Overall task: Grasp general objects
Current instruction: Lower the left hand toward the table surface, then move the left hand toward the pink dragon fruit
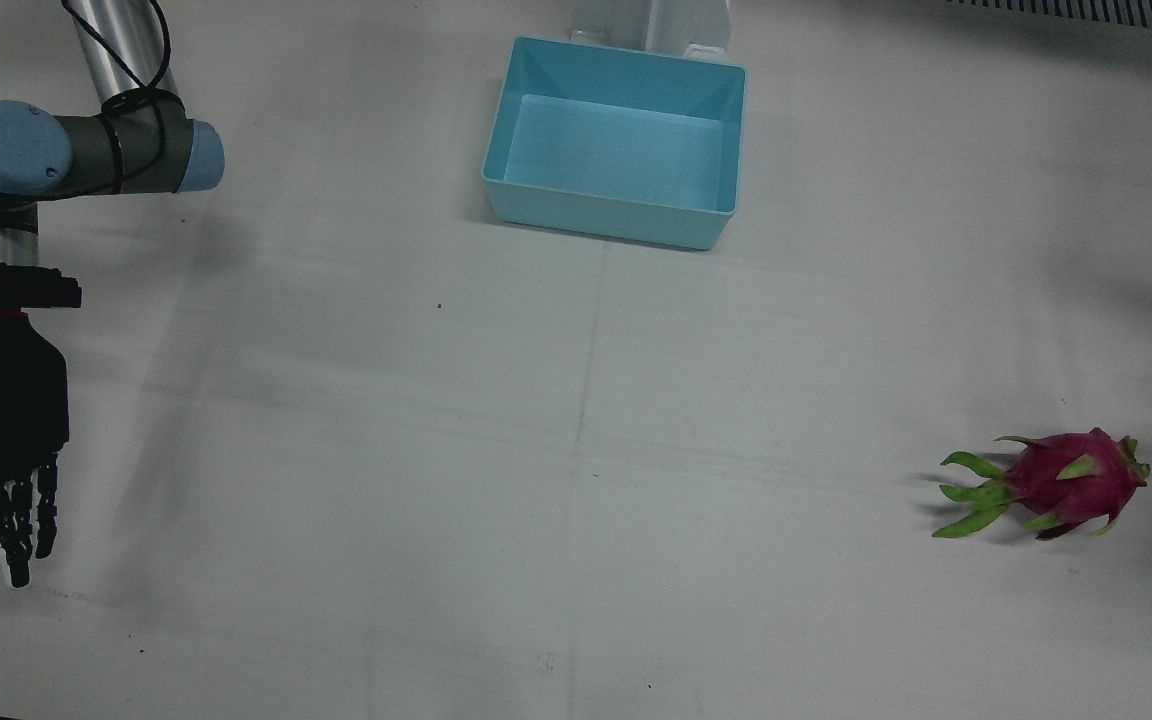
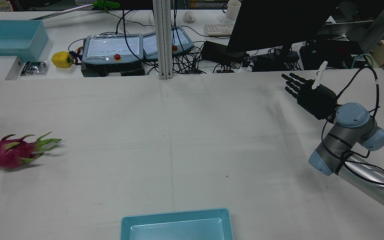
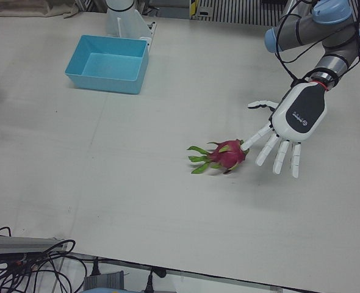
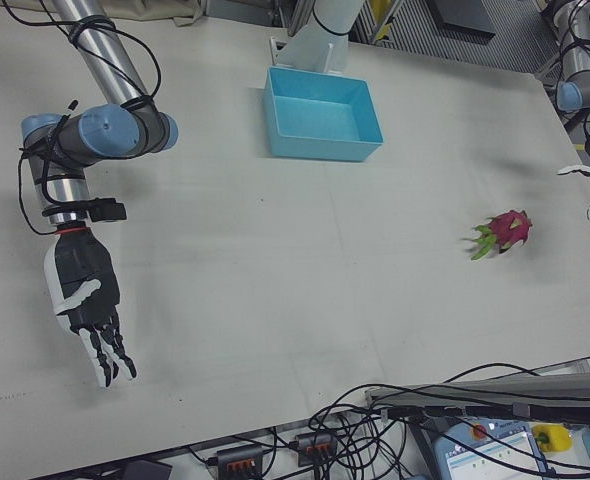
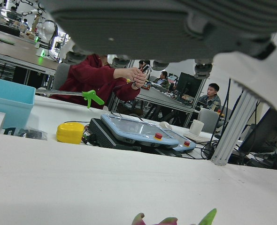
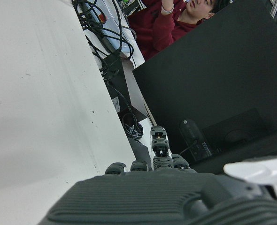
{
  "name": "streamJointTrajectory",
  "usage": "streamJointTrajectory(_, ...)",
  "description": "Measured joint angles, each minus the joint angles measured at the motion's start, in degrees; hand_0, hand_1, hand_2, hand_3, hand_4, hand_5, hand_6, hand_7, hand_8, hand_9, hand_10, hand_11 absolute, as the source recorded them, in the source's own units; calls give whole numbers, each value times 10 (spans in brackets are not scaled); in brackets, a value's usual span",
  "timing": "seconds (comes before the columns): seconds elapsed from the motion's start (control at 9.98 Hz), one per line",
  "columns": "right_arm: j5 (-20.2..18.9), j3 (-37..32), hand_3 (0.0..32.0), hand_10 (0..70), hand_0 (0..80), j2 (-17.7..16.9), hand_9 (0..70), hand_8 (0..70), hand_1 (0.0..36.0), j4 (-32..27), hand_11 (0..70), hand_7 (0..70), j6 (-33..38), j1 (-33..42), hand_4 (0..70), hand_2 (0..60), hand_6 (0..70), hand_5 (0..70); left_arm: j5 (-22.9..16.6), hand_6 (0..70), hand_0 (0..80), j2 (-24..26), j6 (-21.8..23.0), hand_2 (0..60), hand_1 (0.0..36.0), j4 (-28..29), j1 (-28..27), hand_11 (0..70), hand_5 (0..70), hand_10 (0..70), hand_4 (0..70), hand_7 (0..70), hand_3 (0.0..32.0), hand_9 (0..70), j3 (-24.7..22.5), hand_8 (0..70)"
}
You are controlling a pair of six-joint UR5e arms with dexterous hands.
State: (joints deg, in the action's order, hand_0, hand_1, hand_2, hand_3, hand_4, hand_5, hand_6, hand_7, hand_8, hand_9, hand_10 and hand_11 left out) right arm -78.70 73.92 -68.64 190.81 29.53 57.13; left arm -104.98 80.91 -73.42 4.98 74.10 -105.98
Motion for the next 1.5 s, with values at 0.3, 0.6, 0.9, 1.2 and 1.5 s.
streamJointTrajectory(0.3, 0, 0, 0, 0, 0, 0, 0, 0, 0, 0, 0, 0, 0, 0, 0, 0, 0, 0, -20, 0, 333, -2, 26, 397, 127, 18, -1, 0, 0, 0, 0, 0, 282, 0, 1, 0)
streamJointTrajectory(0.6, 0, 0, 0, 0, 0, 0, 0, 0, 0, 0, 0, 0, 0, 0, 0, 0, 0, 0, -30, 0, 423, -5, 29, 290, 139, 19, -3, 0, 0, 0, 0, 0, 262, 0, 2, 0)
streamJointTrajectory(0.9, 0, 0, 0, 0, 0, 0, 0, 0, 0, 0, 0, 0, 0, 0, 0, 0, 0, 0, -31, 0, 449, -5, 33, 426, 190, 12, -5, 0, 0, 0, 0, 0, 262, 0, 3, 0)
streamJointTrajectory(1.2, 0, 0, 0, 0, 0, 0, 0, 0, 0, 0, 0, 0, 0, 0, 0, 0, 0, 0, -16, 0, 447, -5, 30, 438, 190, 15, -8, 0, 0, 0, 0, 0, 252, 0, 22, 0)
streamJointTrajectory(1.5, 0, 0, 0, 0, 0, 0, 0, 0, 0, 0, 0, 0, 0, 0, 0, 0, 0, 0, 20, 0, 454, -1, 29, 392, 182, 27, -9, 0, 0, 0, 0, 0, 246, 0, 52, 0)
